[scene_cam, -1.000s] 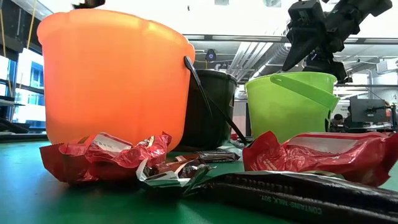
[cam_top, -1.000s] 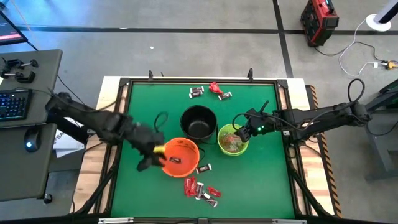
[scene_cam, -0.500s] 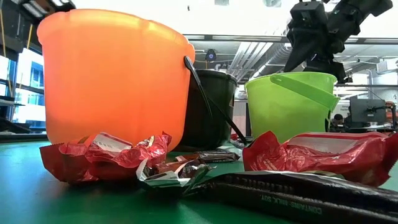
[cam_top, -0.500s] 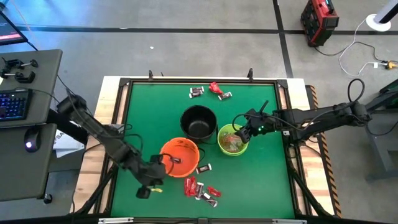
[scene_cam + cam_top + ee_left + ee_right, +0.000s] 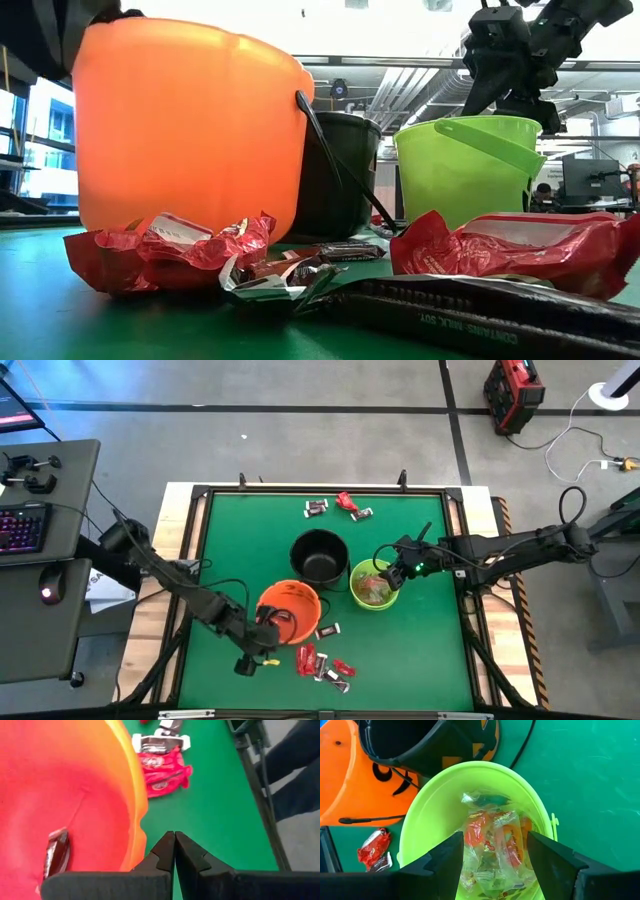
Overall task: Sort candy by brand, put in halloween buckets
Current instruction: Put the brown chocolate bar into orange bucket
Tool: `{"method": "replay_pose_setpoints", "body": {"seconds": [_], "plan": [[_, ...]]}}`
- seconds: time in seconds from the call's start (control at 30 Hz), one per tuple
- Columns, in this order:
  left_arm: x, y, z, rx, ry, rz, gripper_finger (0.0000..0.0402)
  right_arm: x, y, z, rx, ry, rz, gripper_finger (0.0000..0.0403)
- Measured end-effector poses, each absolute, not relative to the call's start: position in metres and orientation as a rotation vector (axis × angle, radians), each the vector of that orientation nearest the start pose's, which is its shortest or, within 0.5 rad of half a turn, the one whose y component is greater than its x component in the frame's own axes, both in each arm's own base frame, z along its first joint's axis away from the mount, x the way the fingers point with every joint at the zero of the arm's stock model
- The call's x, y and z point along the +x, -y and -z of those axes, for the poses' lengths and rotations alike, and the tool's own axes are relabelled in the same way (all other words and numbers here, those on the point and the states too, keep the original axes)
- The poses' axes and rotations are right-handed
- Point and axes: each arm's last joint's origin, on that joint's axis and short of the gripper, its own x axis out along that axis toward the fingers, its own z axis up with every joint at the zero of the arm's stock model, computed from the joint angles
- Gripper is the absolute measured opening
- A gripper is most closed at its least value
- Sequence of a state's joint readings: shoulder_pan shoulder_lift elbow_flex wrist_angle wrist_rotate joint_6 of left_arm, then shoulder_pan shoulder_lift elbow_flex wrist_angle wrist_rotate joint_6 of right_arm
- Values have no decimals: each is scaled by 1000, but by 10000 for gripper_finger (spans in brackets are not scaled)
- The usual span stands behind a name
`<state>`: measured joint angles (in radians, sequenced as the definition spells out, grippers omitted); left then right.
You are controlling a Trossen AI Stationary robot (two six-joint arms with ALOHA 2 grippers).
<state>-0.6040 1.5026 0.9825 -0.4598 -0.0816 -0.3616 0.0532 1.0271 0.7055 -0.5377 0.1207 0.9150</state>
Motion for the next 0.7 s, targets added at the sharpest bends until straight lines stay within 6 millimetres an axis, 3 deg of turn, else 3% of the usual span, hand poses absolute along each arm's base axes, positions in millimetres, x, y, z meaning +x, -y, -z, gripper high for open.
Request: {"method": "replay_pose_setpoints", "body": {"seconds": [0.2,0.43,0.7], "plan": [[236,151,-222,-2,-1087,182,0,198,-7,-236,782,-761,447,211],[233,123,-233,52,-1060,-26,0,198,-7,-236,782,-761,447,211],[227,106,-250,-52,-1051,7,0,202,-9,-240,815,-739,355,211]]}}
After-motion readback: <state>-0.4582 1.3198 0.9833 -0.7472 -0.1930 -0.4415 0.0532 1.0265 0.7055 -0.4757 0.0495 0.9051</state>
